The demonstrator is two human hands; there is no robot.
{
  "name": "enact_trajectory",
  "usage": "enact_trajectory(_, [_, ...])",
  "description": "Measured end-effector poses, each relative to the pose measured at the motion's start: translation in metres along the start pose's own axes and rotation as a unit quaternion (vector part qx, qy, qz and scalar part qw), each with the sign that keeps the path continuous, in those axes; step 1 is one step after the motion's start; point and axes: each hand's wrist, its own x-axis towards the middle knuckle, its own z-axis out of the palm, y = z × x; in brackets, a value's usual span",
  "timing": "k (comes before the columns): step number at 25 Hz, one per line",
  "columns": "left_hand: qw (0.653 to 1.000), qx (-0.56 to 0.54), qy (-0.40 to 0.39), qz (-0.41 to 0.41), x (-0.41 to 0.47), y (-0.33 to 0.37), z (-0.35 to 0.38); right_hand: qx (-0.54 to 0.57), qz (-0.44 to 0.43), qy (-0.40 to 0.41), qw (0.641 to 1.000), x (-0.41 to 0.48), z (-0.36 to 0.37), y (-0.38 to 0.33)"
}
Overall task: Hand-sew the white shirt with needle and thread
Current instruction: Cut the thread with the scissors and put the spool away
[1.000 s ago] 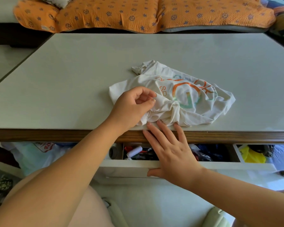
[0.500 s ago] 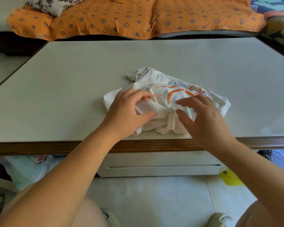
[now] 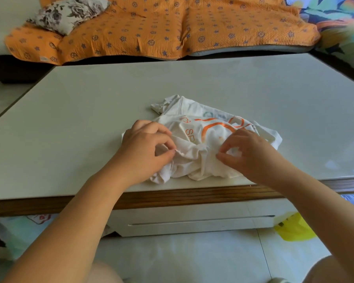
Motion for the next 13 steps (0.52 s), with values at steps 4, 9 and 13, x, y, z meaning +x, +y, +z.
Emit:
enact_trajectory(4, [0.97,-0.216,0.069,-0.093,0.012,0.007,-0.005,0.264,0.136,0.086,0.951,0.012,-0.01,-0.002])
enact_trajectory(9, [0.974,-0.155,0.117,-0.118,0.041,0.002,0.004,0.155,0.124,0.109,0.974,0.036,-0.009,0.007])
enact_trajectory(13, [0.984,-0.056,0.064,-0.154,0.053,-0.012,0.023,-0.008,0.146,0.098,0.984,0.046,0.006,0.021])
